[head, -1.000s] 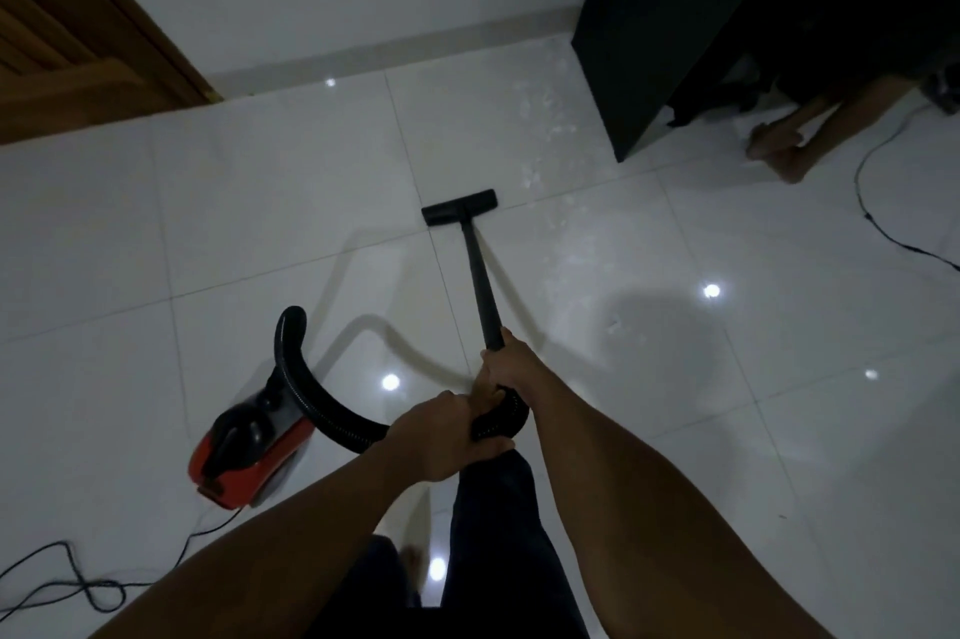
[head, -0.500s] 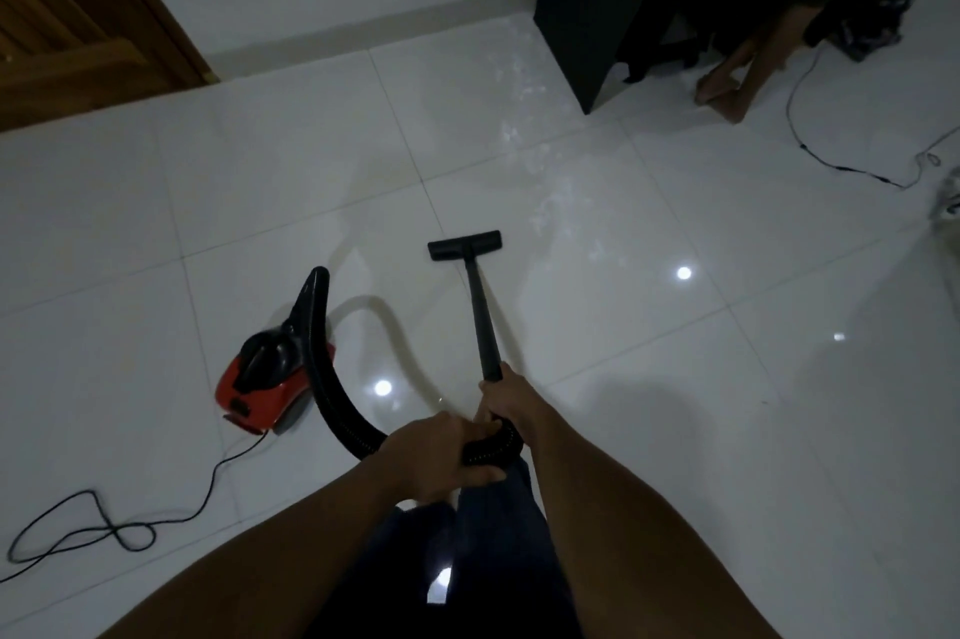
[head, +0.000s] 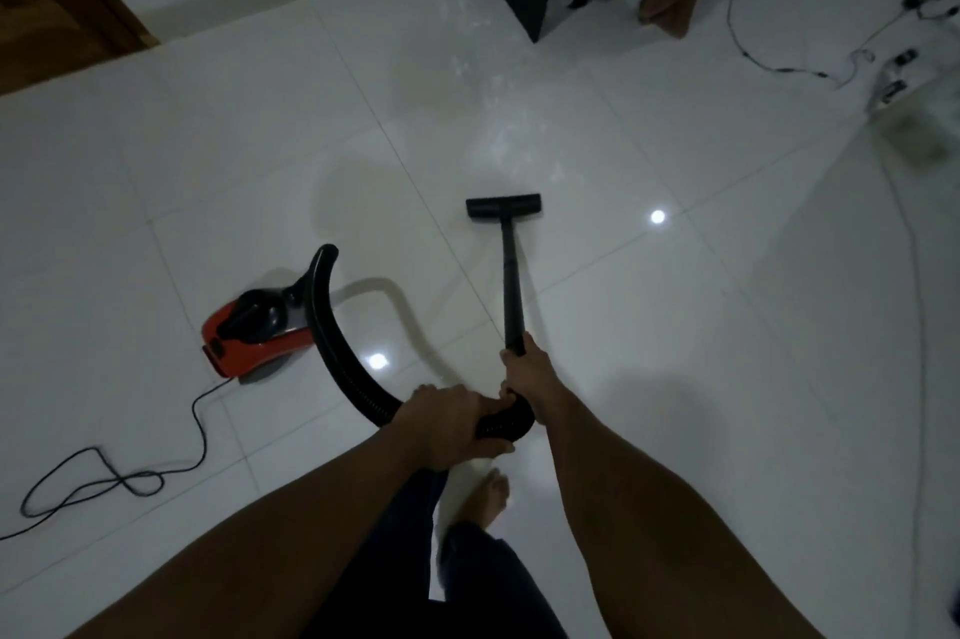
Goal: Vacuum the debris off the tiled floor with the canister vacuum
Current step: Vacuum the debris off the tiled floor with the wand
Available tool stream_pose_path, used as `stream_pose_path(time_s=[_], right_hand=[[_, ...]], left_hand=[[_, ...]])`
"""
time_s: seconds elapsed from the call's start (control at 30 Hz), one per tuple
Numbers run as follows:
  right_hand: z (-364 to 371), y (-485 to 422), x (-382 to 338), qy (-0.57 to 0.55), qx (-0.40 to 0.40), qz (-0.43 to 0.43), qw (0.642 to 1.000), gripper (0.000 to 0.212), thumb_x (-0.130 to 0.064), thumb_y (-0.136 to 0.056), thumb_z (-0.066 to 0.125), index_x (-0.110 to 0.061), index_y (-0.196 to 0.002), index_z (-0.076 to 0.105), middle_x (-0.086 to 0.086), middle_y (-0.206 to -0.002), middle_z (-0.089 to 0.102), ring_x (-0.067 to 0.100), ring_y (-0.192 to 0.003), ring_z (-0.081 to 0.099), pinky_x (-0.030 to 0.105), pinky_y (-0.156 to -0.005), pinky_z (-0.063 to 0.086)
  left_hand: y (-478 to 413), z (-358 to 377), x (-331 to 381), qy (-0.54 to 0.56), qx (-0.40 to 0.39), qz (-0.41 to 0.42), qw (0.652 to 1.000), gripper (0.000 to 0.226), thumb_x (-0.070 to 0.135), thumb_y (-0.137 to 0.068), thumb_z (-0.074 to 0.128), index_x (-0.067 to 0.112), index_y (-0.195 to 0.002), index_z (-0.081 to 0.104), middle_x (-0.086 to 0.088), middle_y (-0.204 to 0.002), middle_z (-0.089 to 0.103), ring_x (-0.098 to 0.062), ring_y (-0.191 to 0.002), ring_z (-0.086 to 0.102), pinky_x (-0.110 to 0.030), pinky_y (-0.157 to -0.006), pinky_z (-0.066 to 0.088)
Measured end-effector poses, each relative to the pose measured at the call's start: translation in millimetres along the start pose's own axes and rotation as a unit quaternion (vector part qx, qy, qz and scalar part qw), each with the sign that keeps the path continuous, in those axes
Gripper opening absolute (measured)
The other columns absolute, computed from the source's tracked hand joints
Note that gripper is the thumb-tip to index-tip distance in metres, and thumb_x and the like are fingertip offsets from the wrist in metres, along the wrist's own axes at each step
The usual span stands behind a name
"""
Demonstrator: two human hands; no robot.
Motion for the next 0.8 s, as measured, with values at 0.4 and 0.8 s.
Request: stream_pose_path(time_s=[0.4,0.8], right_hand=[[-19,53,91,-0.114,-0.029,0.054,0.992,0.042,-0.020,-0.105,0.050,-0.024,-0.146,0.043,0.009,-0.085,0.058,0.017,-0.053,0.055,0.030,-0.053,0.051],[-13,22,50,-0.075,-0.050,0.054,0.994,0.054,-0.024,-0.105,0.050,-0.028,-0.155,0.030,0.011,-0.092,0.061,0.019,-0.056,0.058,0.031,-0.056,0.053]], left_hand=[[23,78,53,-0.191,-0.075,-0.039,0.978,0.075,0.068,-0.094,0.037,0.030,-0.156,0.019,-0.038,-0.140,0.042,-0.048,-0.117,0.056,-0.066,-0.107,0.033],[-2,56,25,-0.134,-0.054,-0.033,0.989,0.070,0.068,-0.093,0.038,0.037,-0.153,0.020,-0.029,-0.138,0.047,-0.049,-0.114,0.056,-0.058,-0.101,0.042]])
Point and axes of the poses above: each hand's wrist, its own y-axis away from the middle knuckle, its own z-axis out of the palm, x = y × z, the point moved 1 cm from there along -y, towards the middle knuckle
